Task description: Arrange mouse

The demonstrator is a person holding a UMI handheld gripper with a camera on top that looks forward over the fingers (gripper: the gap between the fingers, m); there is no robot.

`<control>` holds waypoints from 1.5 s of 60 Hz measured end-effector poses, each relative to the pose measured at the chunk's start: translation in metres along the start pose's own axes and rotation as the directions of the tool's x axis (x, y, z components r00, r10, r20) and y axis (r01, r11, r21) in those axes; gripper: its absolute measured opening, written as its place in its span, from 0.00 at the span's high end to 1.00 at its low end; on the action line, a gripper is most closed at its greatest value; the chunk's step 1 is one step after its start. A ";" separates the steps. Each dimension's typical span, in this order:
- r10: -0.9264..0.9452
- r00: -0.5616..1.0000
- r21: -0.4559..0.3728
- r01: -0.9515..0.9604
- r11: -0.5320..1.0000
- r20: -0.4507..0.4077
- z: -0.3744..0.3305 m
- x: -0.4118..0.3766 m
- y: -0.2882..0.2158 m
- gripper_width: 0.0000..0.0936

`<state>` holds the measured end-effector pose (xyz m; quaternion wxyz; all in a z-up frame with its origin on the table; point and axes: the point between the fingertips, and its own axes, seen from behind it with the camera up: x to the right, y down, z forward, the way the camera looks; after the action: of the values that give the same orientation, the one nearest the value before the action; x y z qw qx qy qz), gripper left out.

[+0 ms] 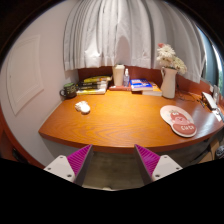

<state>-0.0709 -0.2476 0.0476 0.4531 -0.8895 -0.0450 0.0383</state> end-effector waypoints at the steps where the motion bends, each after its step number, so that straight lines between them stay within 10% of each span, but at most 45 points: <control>1: -0.001 1.000 -0.005 0.001 1.000 0.008 0.008 -0.010 0.000 0.11; 42: -0.051 0.998 -0.125 0.054 0.991 0.024 0.257 -0.148 -0.101 0.10; 60: 0.029 0.996 -0.126 -0.039 0.991 -0.080 0.295 -0.114 -0.130 0.41; 90: 0.031 0.999 -0.200 -0.027 0.979 0.015 0.297 -0.117 -0.132 0.55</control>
<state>-0.2250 0.0546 -0.0167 0.3605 -0.9307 -0.0395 0.0482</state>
